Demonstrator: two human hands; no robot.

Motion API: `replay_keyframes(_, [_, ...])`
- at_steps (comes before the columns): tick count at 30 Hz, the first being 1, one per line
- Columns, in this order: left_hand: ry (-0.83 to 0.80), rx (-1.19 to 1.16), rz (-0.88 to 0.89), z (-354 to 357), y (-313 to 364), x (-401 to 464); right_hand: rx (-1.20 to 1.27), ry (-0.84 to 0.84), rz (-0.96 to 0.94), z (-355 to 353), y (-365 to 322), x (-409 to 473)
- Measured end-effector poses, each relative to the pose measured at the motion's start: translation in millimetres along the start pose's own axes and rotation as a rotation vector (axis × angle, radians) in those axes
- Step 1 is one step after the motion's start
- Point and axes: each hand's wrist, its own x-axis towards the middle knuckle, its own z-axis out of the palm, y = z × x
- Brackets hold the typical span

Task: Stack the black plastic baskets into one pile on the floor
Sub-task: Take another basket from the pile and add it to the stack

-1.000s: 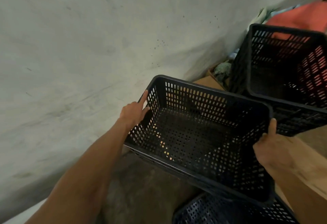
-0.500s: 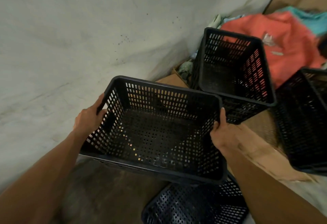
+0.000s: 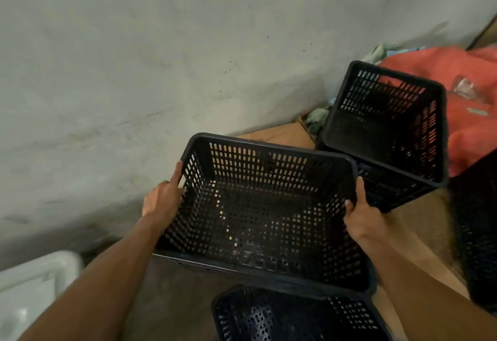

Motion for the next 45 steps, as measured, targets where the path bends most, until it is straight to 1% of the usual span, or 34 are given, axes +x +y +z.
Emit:
replay_keyframes(2, [0.022,0.006,-0.044,1.5,8.2,-33.3,-0.022,-0.042,-0.034,-3.9,13.7,2.5])
replay_keyframes(5, [0.052,0.018,-0.131,6.8,23.4,-89.4,0.011,-0.102,-0.104,-9.5,40.3,1.8])
replay_keyframes(9, [0.095,-0.010,-0.212,23.9,52.4,-173.8,0.081,-0.123,-0.211,-19.3,91.7,-15.0])
replay_keyframes(13, [0.050,-0.057,-0.264,49.6,80.7,-238.1,0.071,-0.164,-0.234,-22.7,144.5,-33.9])
replay_keyframes(18, [-0.005,-0.038,-0.314,80.7,100.6,-284.1,0.015,-0.203,-0.253,-9.1,183.4,-42.5])
replay_keyframes(23, [-0.038,-0.059,-0.402,119.9,102.1,-308.7,-0.035,-0.230,-0.264,24.7,194.8,-41.5])
replay_keyframes(26, [-0.039,-0.084,-0.454,137.8,103.6,-323.6,-0.049,-0.205,-0.304,41.7,195.5,-33.9])
replay_keyframes(29, [-0.040,-0.133,-0.481,140.1,106.3,-327.9,-0.051,-0.196,-0.309,45.8,194.5,-25.8])
replay_keyframes(34, [0.003,-0.121,-0.478,145.5,105.5,-328.2,-0.047,-0.186,-0.305,51.2,192.6,-21.8])
replay_keyframes(40, [-0.001,-0.182,-0.504,145.1,101.9,-367.1,-0.074,-0.213,-0.350,49.1,187.6,-35.8])
replay_keyframes(45, [0.018,-0.167,-0.563,146.8,117.2,-395.8,-0.096,-0.238,-0.394,47.0,188.4,-38.8])
